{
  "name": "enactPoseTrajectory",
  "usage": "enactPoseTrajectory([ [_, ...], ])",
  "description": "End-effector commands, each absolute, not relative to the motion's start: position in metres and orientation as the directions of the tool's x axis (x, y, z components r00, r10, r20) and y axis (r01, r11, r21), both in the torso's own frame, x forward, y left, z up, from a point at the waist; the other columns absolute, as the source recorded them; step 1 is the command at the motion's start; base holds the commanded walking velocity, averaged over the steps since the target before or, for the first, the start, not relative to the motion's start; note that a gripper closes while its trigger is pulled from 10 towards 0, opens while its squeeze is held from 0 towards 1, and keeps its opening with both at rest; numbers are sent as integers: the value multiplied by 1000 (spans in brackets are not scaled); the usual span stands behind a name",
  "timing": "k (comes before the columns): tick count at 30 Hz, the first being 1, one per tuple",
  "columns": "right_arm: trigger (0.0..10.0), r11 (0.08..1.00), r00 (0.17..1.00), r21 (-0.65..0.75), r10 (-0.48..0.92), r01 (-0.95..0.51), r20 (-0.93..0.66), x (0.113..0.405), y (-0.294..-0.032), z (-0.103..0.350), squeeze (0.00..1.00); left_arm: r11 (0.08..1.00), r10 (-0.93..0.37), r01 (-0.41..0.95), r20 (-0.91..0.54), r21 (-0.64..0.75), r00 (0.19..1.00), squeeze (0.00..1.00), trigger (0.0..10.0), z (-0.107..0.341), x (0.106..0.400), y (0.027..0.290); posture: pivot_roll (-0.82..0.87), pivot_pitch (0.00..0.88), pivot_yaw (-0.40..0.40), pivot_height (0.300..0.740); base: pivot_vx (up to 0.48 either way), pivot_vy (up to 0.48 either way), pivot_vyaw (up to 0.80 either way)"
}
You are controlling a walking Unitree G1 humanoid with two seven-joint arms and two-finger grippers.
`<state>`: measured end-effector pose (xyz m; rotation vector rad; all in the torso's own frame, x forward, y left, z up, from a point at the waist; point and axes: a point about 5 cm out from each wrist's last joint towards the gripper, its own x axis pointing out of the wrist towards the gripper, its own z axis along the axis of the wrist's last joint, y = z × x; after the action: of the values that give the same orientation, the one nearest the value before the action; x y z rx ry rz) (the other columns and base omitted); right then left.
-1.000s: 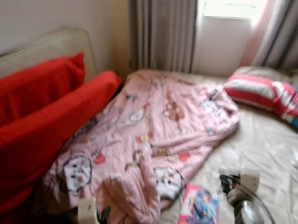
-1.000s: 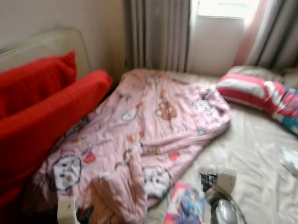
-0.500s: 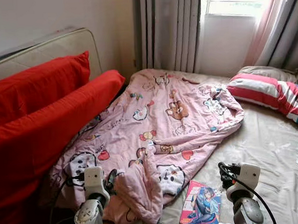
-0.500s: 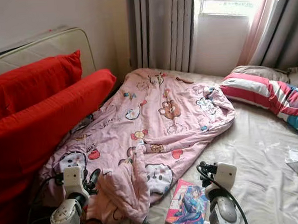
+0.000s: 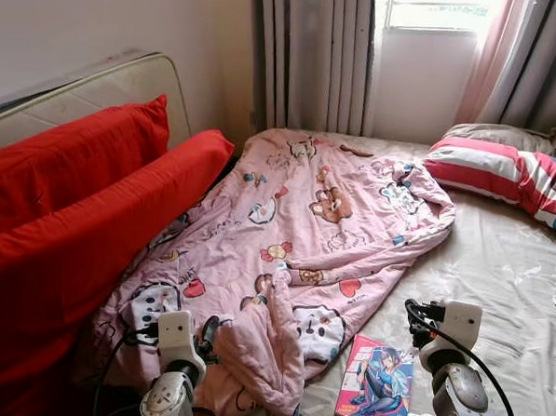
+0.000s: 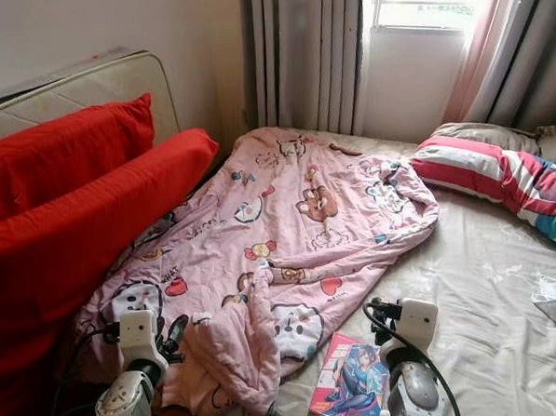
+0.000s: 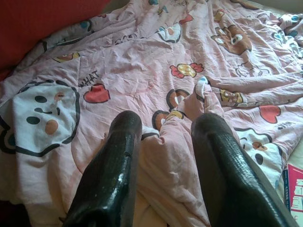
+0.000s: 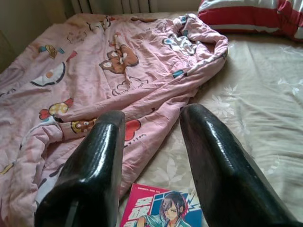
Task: Clean up the room
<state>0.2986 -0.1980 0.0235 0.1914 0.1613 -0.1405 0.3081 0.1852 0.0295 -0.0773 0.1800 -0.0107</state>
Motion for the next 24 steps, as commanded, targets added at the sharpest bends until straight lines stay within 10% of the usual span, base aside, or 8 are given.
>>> enactPoseTrajectory([
  [1, 10000, 974, 975, 172, -115, 149, -193, 301, -195, 23, 0, 996, -18, 2, -181, -89, 983, 0, 10000, 32, 311, 183, -73, 0, 1, 740, 0, 0, 0],
  [24, 10000, 980, 976, 141, -112, 140, -186, 304, -191, 26, 0, 996, -32, 17, -186, -84, 982, 0, 10000, 35, 316, 179, -65, 0, -3, 677, 0, 0, 0],
])
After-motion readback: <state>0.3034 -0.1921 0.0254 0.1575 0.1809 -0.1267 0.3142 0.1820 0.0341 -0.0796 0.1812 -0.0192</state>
